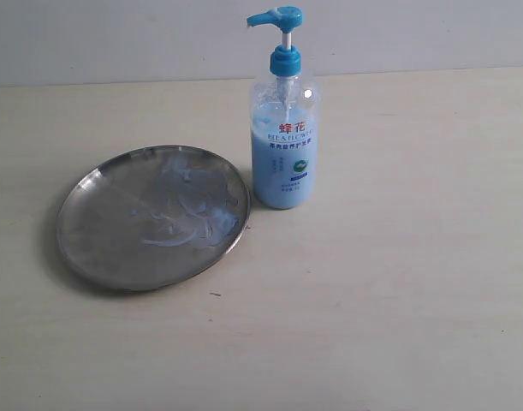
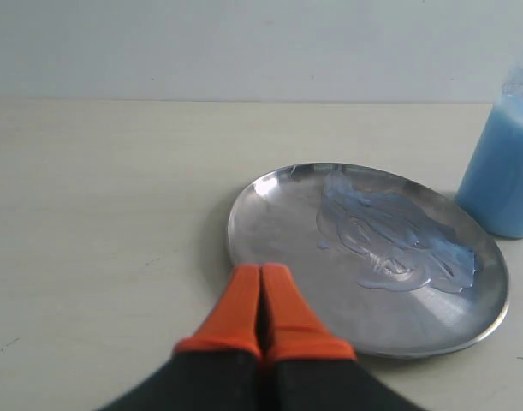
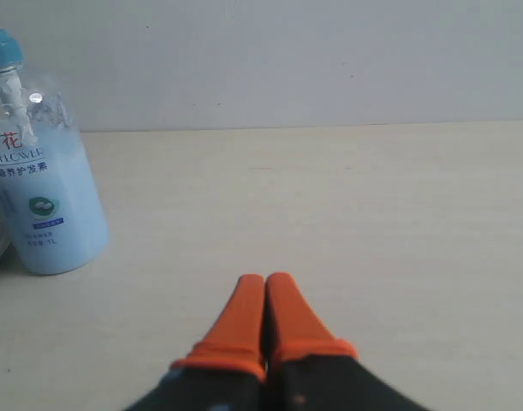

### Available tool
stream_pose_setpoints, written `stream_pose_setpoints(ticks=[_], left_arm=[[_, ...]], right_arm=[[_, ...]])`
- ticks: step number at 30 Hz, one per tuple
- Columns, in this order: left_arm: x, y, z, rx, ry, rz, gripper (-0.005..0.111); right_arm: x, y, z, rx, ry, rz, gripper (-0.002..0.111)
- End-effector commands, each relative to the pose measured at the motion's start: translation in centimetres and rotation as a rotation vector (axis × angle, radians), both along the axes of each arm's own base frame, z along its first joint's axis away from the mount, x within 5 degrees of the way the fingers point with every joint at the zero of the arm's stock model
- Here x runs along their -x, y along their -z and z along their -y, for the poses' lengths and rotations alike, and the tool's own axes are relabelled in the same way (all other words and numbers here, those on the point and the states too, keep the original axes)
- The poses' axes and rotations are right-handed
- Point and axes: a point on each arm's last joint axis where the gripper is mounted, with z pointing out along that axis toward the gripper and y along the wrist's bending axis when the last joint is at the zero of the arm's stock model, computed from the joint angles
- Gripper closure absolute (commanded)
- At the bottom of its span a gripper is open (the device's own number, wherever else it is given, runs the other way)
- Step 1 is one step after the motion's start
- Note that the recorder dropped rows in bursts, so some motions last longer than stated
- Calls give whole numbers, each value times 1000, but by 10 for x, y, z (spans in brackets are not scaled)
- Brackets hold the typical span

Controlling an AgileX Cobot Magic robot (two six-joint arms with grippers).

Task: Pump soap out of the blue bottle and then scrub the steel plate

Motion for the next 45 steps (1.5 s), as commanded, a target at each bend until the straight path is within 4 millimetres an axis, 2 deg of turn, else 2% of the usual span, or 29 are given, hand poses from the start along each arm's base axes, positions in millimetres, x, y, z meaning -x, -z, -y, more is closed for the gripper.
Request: stream_pose_setpoints(ticks=[1,24,30,37,45], left_arm=[[0,0,0,-4,-1,9,107],[0,0,0,-4,-1,9,107],[0,0,0,-4,-1,9,107],[0,0,0,-4,-1,9,107],[0,0,0,-4,-1,9,107]], right_arm=[[0,0,0,9,6,8,108],[0,0,1,36,9,16,108],[-2,-14,1,42,11,163,108],[-2,-17,2,94,10,194,108],[1,-41,1,105,10,470,108]])
